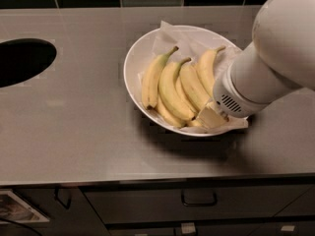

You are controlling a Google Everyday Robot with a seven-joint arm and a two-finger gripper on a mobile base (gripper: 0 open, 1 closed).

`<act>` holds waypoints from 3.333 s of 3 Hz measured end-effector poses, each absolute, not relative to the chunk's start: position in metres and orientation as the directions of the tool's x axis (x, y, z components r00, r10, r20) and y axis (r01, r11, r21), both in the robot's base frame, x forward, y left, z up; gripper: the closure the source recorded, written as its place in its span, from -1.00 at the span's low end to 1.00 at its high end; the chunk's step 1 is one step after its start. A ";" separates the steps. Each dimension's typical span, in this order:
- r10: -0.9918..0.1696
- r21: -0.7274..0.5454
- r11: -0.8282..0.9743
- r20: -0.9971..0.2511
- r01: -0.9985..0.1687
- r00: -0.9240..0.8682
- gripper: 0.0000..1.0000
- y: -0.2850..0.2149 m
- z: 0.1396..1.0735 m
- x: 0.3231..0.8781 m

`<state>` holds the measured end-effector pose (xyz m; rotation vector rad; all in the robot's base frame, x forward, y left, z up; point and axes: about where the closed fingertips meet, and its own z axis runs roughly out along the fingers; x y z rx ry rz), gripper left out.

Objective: Pick banana from white bowl

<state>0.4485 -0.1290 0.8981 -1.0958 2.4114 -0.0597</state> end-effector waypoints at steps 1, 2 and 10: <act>-0.714 -0.227 0.683 -0.407 -0.695 -0.569 0.06 -0.132 0.890 0.451; -0.715 -0.221 0.682 -0.405 -0.697 -0.570 0.42 -0.132 0.886 0.453; -0.661 -0.037 0.538 -0.639 -0.842 -0.394 1.00 -0.162 0.970 0.487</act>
Offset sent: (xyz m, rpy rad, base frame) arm 0.0097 -0.0045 -0.0239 0.0088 0.0348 -0.0032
